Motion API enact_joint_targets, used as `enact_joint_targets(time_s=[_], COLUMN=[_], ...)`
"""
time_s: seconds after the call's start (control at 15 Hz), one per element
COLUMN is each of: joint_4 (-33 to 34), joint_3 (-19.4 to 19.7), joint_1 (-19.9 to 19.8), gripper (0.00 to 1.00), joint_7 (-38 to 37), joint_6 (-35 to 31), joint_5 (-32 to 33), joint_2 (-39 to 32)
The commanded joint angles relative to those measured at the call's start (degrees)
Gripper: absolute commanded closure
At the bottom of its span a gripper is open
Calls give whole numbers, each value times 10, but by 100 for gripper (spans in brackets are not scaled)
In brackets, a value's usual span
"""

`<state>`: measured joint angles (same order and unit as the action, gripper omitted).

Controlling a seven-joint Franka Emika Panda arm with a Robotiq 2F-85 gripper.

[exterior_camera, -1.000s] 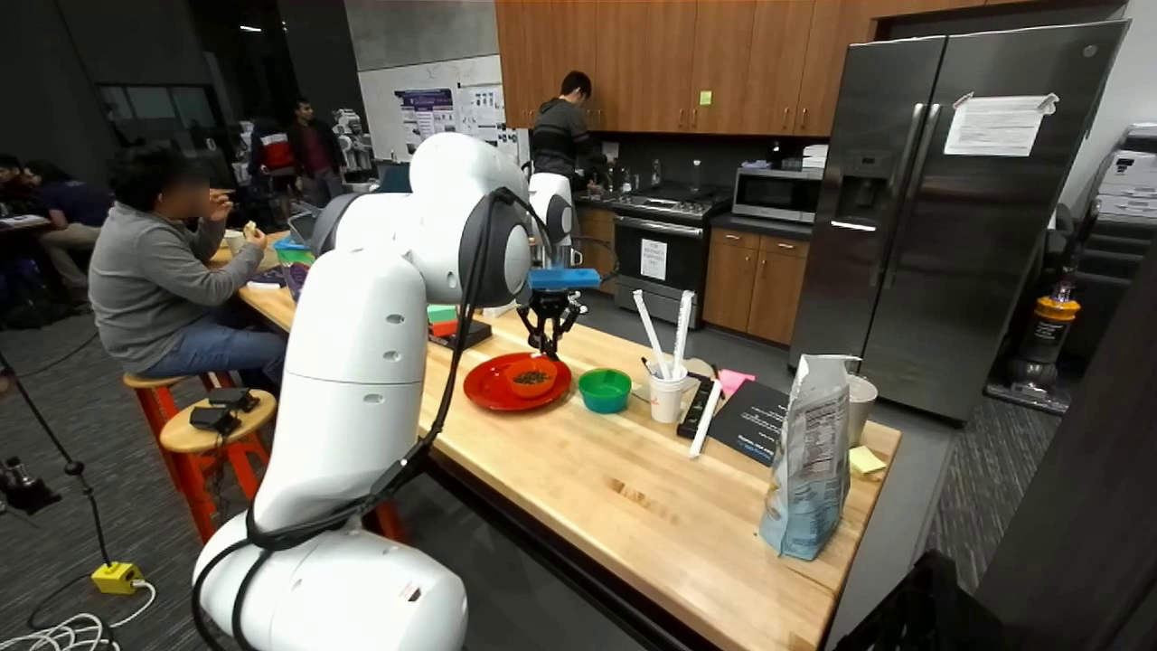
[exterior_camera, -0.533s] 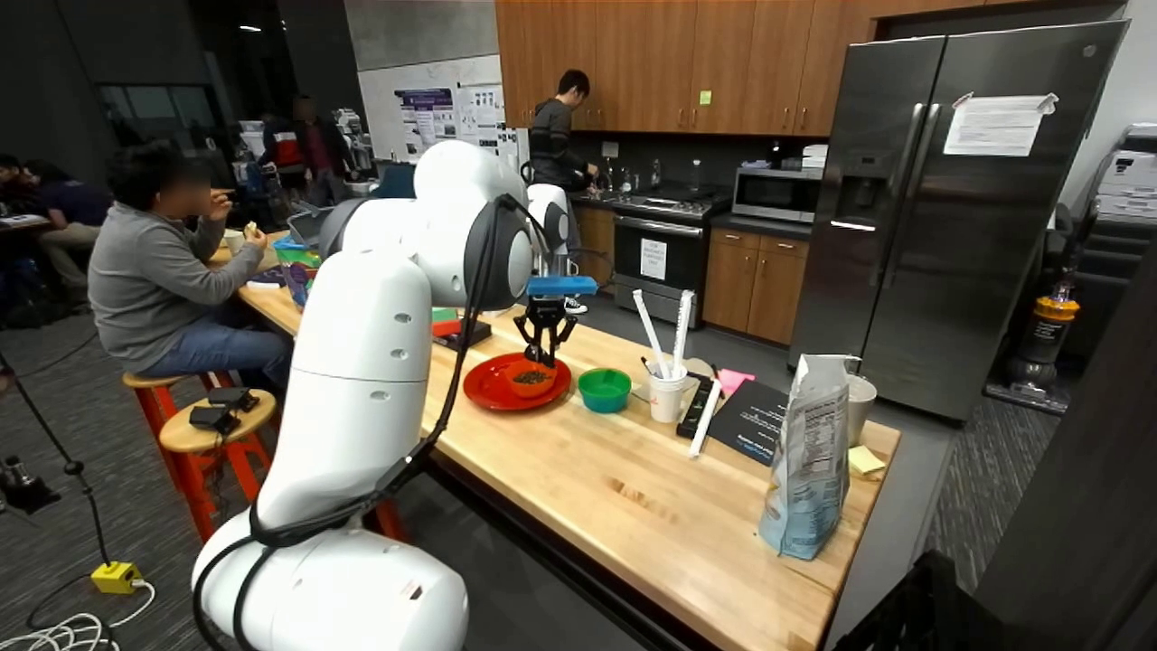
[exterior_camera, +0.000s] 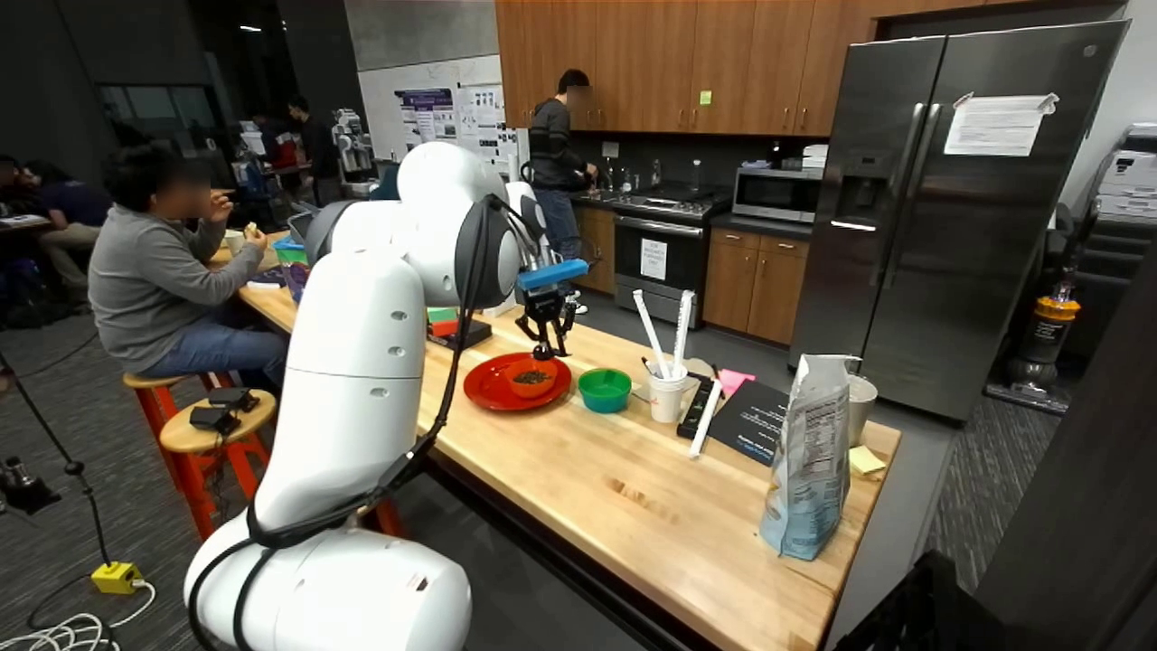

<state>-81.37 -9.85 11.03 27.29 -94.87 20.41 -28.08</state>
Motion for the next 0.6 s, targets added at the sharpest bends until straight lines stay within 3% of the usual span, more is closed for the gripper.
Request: enact_joint_targets(time_s=[0.0, 0.2, 0.27, 0.53], joint_4=[18, 22, 12, 14], joint_3=[15, 14, 9, 9], joint_1=[32, 40, 34, 37], gripper=[94, 94, 75, 75], joint_7=[-14, -9, -9, -9], joint_6=[5, 5, 2, 2], joint_5=[79, 109, 91, 98], joint_2=[-5, -7, -4, -5])
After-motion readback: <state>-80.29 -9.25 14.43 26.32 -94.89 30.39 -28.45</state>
